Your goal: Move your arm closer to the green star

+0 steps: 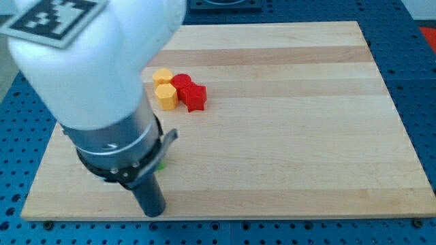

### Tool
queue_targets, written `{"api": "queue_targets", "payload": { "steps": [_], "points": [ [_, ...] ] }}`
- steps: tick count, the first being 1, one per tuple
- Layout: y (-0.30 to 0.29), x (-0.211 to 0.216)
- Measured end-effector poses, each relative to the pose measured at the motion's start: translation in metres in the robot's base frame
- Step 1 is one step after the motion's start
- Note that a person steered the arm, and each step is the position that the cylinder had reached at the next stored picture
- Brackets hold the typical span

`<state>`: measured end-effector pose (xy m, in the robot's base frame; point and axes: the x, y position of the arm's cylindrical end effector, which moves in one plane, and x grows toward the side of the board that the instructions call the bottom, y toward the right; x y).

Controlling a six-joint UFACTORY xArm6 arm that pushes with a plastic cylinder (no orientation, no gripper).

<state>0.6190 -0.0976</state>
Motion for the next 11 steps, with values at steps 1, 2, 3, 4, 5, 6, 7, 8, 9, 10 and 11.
{"api": "queue_targets", "payload": {
  "steps": [1,2,3,4,5,6,7,8,9,10,11],
  "points": [
    [0.009,0.0],
    [0.014,0.0],
    [0.014,-0.002],
    [0.017,-0.013],
    [0.017,-0.014],
    [0.017,-0.015],
    [0.017,-0.029],
    [0.017,-0.037],
    [0.017,-0.054],
    [0.017,-0.081],
    [0.017,-0.113]
  ]
}}
